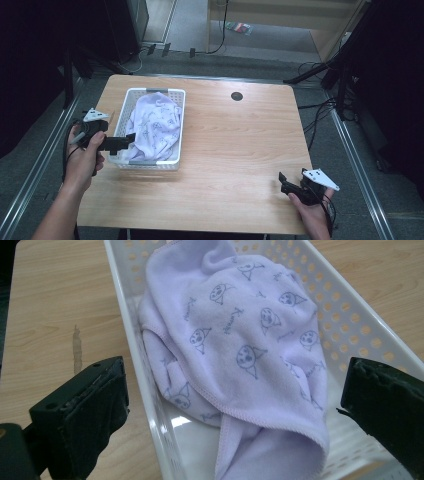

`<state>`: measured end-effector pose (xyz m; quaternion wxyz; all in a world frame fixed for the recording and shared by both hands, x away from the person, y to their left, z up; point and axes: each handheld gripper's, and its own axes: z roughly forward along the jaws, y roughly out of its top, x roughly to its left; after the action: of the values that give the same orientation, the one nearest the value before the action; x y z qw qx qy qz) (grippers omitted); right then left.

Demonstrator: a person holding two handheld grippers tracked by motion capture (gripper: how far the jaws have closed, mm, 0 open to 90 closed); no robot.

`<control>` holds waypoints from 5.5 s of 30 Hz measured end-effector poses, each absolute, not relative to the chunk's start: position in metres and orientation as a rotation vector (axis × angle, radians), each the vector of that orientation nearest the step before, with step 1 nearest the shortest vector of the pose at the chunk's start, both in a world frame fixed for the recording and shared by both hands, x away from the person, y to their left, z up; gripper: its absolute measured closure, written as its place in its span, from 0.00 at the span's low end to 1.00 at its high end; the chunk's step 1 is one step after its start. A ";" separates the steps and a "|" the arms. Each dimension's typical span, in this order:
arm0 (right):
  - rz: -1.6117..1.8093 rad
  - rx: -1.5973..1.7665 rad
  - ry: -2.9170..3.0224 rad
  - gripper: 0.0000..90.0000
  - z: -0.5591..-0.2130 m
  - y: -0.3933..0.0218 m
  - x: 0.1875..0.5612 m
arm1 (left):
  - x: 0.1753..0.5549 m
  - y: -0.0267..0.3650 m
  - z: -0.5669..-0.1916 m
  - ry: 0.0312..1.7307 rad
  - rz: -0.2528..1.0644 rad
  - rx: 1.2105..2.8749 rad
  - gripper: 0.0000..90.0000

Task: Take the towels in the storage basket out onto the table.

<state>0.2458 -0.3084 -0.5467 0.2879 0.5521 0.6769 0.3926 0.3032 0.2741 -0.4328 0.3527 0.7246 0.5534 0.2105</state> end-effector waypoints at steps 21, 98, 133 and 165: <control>1.049 1.476 1.811 0.15 -0.547 -0.309 0.246 | 0.375 0.232 -0.437 1.463 0.414 2.166 0.00; 1.054 1.483 1.809 0.15 -0.547 -0.310 0.247 | 0.434 0.199 -0.500 1.741 0.202 2.347 0.64; 1.048 1.476 1.796 0.15 -0.547 -0.309 0.246 | 0.429 0.220 -0.407 1.668 0.185 2.286 0.66; 1.055 1.481 1.798 0.15 -0.547 -0.309 0.246 | 0.433 0.160 -0.347 1.523 0.213 2.339 0.65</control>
<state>0.2465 -0.3092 -0.5466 0.2880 0.5545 0.6735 0.3950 0.4329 0.1597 -0.3466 0.1704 0.8234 0.5361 0.0750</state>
